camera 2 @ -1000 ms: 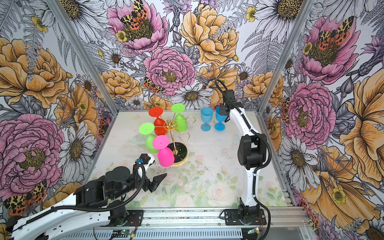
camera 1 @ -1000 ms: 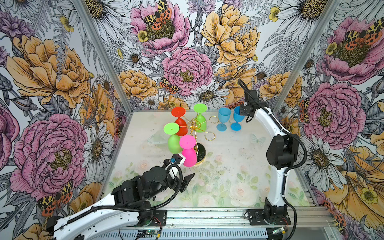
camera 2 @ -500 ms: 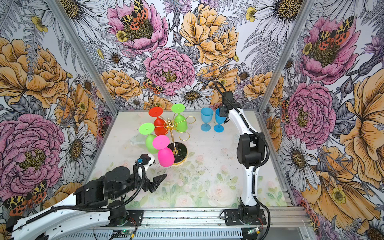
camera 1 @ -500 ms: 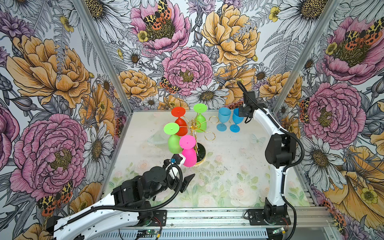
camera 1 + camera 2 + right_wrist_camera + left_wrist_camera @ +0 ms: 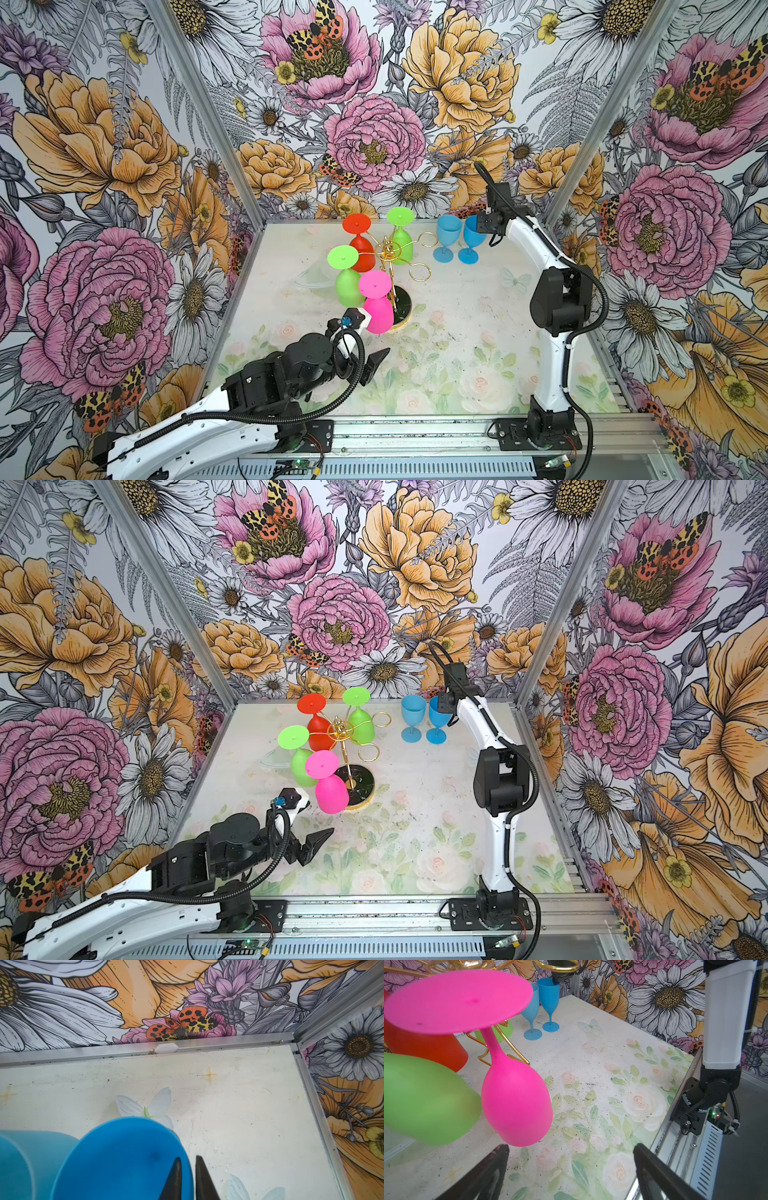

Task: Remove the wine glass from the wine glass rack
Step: 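Lower the glass upright onto the table and open the right gripper, then withdraw the right gripper while the left gripper reaches to the pink glass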

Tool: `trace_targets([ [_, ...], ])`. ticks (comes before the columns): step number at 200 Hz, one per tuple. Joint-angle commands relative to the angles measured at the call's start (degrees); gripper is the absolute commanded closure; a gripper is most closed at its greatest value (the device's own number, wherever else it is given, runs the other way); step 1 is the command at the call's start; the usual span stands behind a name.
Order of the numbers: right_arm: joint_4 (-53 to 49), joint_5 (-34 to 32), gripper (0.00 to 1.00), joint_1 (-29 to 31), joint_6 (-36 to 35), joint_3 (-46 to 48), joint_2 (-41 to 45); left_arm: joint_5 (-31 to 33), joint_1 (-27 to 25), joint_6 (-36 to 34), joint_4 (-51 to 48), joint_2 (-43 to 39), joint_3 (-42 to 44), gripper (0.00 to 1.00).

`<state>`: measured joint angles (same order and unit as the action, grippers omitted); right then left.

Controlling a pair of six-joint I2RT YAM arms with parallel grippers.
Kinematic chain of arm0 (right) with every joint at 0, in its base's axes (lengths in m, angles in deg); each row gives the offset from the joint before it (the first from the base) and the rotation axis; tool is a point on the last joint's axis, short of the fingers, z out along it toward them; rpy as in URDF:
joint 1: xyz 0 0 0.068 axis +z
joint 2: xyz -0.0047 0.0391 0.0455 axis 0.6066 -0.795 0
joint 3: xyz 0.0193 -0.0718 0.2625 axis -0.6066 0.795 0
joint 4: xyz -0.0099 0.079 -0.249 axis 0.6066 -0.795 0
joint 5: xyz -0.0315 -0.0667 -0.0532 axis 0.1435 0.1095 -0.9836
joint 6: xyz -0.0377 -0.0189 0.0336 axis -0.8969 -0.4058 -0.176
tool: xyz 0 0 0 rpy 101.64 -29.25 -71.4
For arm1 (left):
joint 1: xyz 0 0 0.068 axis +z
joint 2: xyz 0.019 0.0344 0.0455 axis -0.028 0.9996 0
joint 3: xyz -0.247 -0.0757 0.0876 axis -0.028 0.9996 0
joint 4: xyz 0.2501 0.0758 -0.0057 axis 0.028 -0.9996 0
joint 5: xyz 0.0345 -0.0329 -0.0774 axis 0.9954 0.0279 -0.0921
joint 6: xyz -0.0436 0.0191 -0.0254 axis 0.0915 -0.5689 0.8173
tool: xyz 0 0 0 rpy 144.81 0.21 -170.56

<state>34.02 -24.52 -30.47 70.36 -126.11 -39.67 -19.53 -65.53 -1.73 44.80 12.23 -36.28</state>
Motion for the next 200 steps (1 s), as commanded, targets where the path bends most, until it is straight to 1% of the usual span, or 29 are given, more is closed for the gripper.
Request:
trace_targets([
  [1,0.8,0.2,0.77,-0.2,-0.3,-1.6,2.3,-0.5,0.8,1.9,-0.2,-1.4,-0.7,0.05],
  [19,0.8,0.1,0.69,-0.2,-1.2,-1.4,4.3,-0.7,1.5,2.3,-0.2,-2.1,-0.8,0.04],
  [47,0.8,0.7,0.51,-0.2,-2.0,-0.2,8.6,-2.9,3.8,3.2,-0.5,-3.1,-1.5,0.05],
  [57,0.8,1.6,0.43,-0.2,-2.2,0.9,10.7,-5.3,4.6,3.8,-0.7,-3.2,-1.9,0.04],
  [88,0.8,4.8,0.28,-0.2,-2.2,5.9,17.2,-7.7,7.3,6.3,-1.5,-2.4,-3.7,0.04],
  [118,0.9,9.1,0.23,-0.2,-1.6,13.0,24.6,-11.3,9.9,7.9,-2.1,-1.1,-6.4,0.05],
  [142,1.5,12.4,0.22,0.0,-0.9,19.5,30.5,-14.1,11.7,8.5,-3.2,0.1,-9.0,0.05],
  [164,4.4,16.3,0.23,0.7,-0.8,27.0,36.3,-16.2,13.9,10.2,-3.8,0.8,-10.8,0.05],
  [179,6.5,18.8,0.23,1.3,-0.9,31.8,39.8,-17.4,16.5,12.9,-4.5,1.6,-12.2,0.06],
  [200,8.4,20.7,0.23,2.4,-0.7,37.2,43.7,-21.8,20.5,16.1,-5.4,3.3,-14.0,0.07],
])
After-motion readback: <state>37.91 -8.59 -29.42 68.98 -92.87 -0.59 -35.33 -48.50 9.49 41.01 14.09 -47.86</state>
